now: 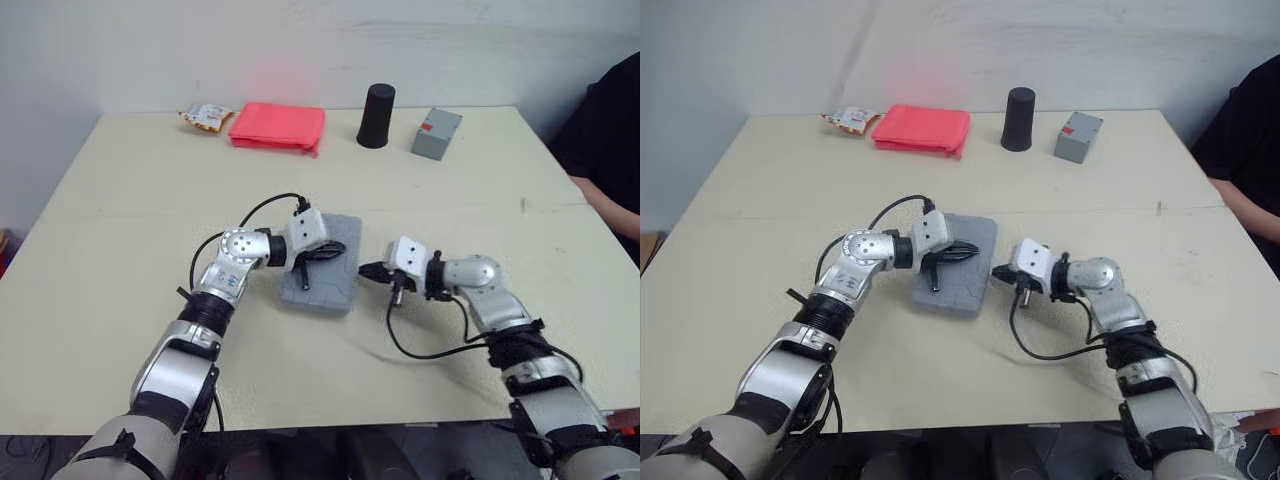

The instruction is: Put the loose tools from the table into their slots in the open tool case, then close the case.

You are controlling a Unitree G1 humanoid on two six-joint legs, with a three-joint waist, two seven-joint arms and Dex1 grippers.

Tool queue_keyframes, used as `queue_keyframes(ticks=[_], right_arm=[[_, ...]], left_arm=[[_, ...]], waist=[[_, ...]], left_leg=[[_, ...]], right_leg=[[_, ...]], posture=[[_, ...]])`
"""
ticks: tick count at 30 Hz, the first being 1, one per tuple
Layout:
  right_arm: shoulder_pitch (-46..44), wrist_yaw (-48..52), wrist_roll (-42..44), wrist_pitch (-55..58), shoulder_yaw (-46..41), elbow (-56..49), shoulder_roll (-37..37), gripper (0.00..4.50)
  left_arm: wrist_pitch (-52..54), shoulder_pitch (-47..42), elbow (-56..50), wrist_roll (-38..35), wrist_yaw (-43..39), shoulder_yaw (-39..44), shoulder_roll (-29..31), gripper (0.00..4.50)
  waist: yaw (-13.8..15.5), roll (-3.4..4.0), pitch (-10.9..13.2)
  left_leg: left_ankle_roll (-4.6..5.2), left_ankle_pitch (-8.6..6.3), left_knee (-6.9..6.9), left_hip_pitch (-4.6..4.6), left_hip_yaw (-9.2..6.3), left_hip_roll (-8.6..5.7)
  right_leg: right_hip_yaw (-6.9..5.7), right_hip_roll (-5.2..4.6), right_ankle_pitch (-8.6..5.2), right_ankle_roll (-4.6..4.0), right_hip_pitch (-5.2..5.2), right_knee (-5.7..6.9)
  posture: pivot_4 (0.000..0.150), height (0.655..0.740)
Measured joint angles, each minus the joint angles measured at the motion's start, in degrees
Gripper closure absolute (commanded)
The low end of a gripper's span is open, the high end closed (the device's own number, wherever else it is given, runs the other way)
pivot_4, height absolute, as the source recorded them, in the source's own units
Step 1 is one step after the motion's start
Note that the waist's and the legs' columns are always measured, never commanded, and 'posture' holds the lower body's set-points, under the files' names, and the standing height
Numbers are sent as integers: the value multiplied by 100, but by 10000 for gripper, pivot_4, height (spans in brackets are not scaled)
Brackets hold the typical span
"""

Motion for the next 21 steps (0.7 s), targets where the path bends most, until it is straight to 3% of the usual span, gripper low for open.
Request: queue_keyframes(ticks=[6,10,13,17,20,21], right_arm=[[922,635,655,36,-477,-1246,-918,45000],[1462,842,1102,-17,-919,-1765,-1307,45000],[1823,892,1530,295,-1342,-2176,-1581,35327],[2659,1103,2001,430,-2060,-2614,-2057,15786],[3040,1157,1987,103,-2362,-2505,-2126,779],[3085,1165,1987,55,-2430,-2480,-2133,0]], left_arm=[[-151,432,-531,-773,-624,476,319,44697],[167,840,-1187,-1266,-1054,850,986,44697],[577,1248,-1827,-1573,-1128,1214,1533,36852],[1562,2648,-2959,-1860,-1216,1898,2820,18087],[1734,3521,-3221,-1866,-991,2534,3207,4061],[1714,3691,-3241,-1861,-905,2695,3249,541]], waist=[[-31,3,58],[-23,5,122],[15,3,153],[-5,-1,159],[-2,-11,169],[5,-12,172]], left_leg=[[-17,-1,-5,-16,-1,16],[-15,4,12,-92,-2,16],[-12,5,12,-109,-2,15],[-21,-11,1,-109,-4,19],[-17,-14,8,-108,-6,17],[-11,-12,8,-107,-9,11]], right_leg=[[-1,20,-6,-8,-19,-2],[-1,18,-5,-7,-89,15],[0,13,-8,-2,-107,13],[-2,14,-29,-8,-109,6],[-4,7,-34,-13,-106,7],[-5,2,-34,-13,-103,8]], posture=[[1500,7400],[1500,7400],[1500,7400],[1500,7400],[1500,7400],[1500,7400]])
